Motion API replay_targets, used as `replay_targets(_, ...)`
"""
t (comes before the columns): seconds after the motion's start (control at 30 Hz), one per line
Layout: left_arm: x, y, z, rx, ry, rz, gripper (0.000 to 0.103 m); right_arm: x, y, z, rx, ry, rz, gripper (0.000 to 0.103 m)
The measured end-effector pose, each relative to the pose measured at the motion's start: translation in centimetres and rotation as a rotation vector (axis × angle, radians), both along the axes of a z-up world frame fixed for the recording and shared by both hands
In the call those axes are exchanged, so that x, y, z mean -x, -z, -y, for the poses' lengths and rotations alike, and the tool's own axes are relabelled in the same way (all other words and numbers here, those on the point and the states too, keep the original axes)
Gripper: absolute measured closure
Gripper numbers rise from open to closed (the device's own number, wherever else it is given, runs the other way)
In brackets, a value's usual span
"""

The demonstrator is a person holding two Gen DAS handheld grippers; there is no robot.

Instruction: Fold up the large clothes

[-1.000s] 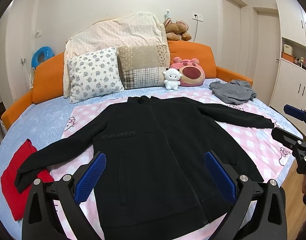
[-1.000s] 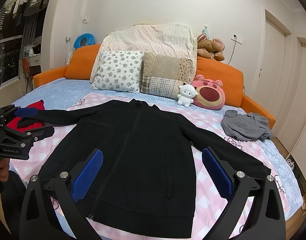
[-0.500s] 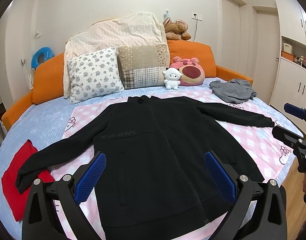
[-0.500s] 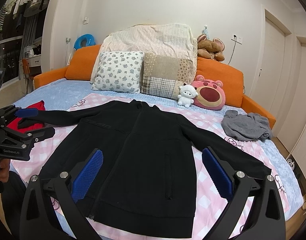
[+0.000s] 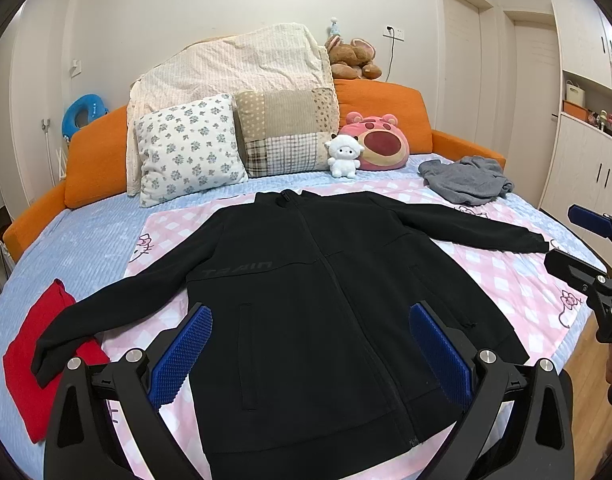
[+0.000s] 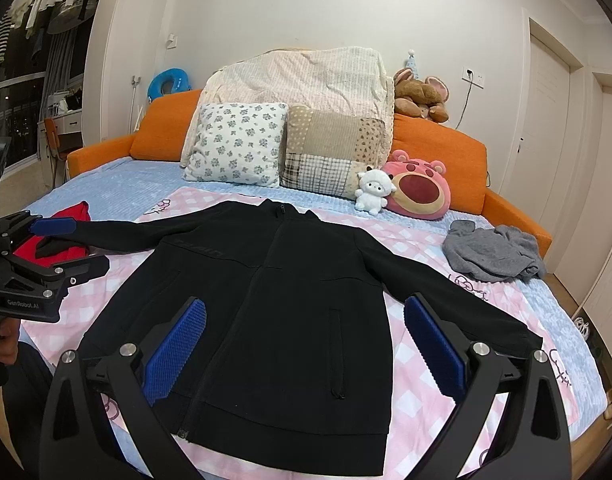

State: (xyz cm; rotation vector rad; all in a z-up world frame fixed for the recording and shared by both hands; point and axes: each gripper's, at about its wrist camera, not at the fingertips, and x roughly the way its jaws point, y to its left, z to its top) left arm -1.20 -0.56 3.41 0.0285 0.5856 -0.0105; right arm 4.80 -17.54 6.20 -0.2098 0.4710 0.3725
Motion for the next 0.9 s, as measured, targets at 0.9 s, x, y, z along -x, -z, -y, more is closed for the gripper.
replay_targets(0.9, -24.1, 3.8, 8.0, 0.140, 0.063, -0.155, 0.003, -13.3, 5.7, 25.7, -0.085, 0.428, -0.080, 0.005)
